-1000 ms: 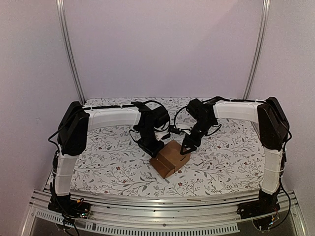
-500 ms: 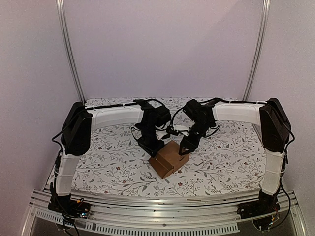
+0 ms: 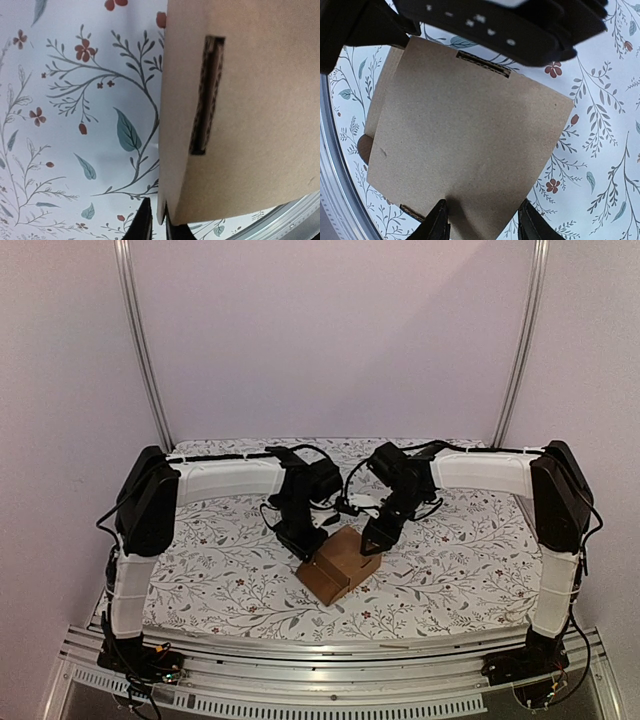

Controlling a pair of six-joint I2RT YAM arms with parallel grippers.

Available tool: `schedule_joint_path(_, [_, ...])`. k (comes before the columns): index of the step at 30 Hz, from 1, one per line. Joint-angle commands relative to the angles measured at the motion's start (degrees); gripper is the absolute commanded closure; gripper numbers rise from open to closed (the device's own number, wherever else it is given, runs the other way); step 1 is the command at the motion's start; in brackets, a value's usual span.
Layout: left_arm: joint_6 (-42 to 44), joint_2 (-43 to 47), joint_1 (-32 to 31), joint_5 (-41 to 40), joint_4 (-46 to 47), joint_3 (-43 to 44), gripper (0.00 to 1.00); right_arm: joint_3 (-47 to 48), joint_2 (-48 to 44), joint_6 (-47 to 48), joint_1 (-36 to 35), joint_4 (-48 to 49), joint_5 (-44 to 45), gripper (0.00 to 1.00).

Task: Fold the paper box

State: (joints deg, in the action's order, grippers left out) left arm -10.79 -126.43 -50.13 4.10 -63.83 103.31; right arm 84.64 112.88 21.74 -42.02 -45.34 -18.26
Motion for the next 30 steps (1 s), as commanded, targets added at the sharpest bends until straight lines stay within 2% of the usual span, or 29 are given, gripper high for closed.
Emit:
schedule_joint_path(1, [0.0, 6.47, -0.07, -2.6, 4.85, -5.16, 0.83, -1.32, 0.89, -0.44, -0.78, -0.17, 2.09, 0.55])
schedule_joint_path(3, [0.23, 9.52, -0.86, -3.64, 7.26, -7.48, 0.77, -1.24, 0.53, -0.54, -0.65, -0.16, 2.17, 0.55])
schedule_joint_path(8, [0.52, 17.6, -3.66, -3.9, 12.24, -11.89, 0.7, -1.32, 0.66, -0.8, -0.57, -0.08, 2.17, 0.55])
schedule_joint_path(11, [-0.02, 23.14, -7.02, -8.23, 19.03, -18.6, 0.67, -1.32, 0.59, -0.9, -0.5, -0.05, 2.32, 0.54])
schedule_joint_path(13, [-2.29, 27.75, -10.68, -11.67, 30.85, -28.05, 0.66, -1.32, 0.42, -0.95, -0.48, 0.0, 2.32, 0.53])
schedule_joint_path(16, [-6.93, 33.47, -17.14, -19.19, 53.85, -43.1, 0.62, -1.17, 0.54, -0.99, -0.48, 0.11, 2.29, 0.53])
schedule_joint_path(18, [-8.47, 34.44, -20.2, -23.16, 65.75, -49.41, 0.59, -1.19, 0.73, -0.99, -0.36, 0.13, 2.15, 0.53])
schedule_joint_path(19, [-9.21, 33.84, -21.13, -24.56, 68.3, -50.65, 0.59, -1.27, 0.76, -1.06, -0.35, 0.13, 2.1, 0.53])
schedule_joint_path(23, [-10.1, 28.1, -24.73, -27.89, 72.76, -50.68, 0.57, -1.58, 0.51, -1.08, -0.34, 0.13, 1.73, 0.53])
schedule_joint_path(26, [-10.5, 24.19, -26.38, -31.59, 70.37, -47.88, 0.57, -1.75, 0.3, -1.08, -0.31, 0.14, 1.69, 0.53])
schedule_joint_path(30, [-10.27, 22.36, -26.01, -30.18, 67.27, -45.22, 0.63, -1.85, 0.28, -0.99, -0.19, 0.18, 1.43, 0.53])
